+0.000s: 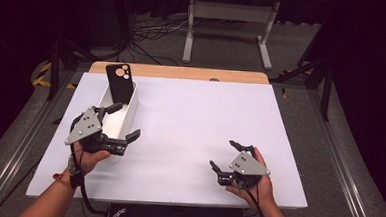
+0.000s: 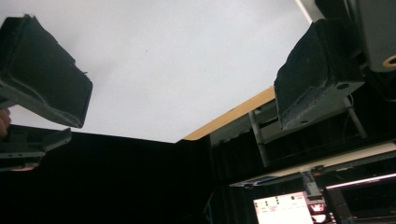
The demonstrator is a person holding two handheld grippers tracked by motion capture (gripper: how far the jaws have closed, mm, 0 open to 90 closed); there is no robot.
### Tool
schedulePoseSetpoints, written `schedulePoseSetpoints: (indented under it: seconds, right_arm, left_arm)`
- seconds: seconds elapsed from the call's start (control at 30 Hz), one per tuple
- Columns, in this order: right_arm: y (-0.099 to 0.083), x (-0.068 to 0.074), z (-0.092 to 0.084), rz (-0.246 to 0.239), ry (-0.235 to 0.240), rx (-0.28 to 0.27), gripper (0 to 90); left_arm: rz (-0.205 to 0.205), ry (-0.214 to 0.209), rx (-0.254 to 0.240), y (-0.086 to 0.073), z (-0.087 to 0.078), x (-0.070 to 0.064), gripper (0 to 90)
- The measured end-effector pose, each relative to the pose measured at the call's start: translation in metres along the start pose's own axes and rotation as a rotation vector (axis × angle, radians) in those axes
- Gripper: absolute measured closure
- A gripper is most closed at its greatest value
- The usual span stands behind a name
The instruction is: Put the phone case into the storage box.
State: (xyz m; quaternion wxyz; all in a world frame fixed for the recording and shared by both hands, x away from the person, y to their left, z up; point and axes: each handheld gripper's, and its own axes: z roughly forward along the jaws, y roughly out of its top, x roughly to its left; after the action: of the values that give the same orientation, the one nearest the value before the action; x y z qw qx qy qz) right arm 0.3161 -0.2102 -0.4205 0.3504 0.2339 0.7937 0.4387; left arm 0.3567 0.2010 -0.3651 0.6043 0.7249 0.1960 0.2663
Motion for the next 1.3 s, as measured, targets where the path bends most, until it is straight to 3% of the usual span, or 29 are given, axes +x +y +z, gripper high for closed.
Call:
schedulePoseSetpoints:
  seconds: [0.27,0.7,0.93,1.3]
  right_arm:
    - [0.001,0.0,-0.002,-0.002,-0.001,-0.003,15.4]
    - [0.003,0.001,-0.005,-0.007,-0.003,-0.012,15.4]
    - [0.004,0.002,-0.006,-0.006,-0.003,-0.019,15.4]
    - [0.006,0.003,-0.007,-0.008,0.001,-0.026,15.4]
  left_arm:
    - [0.02,-0.02,0.001,-0.003,0.004,-0.011,5.2]
    - [0.02,-0.053,0.011,-0.01,0.011,-0.023,4.6]
    - [0.037,-0.088,0.036,-0.015,0.013,-0.031,4.4]
    - [0.034,-0.099,0.069,-0.026,0.014,-0.041,4.6]
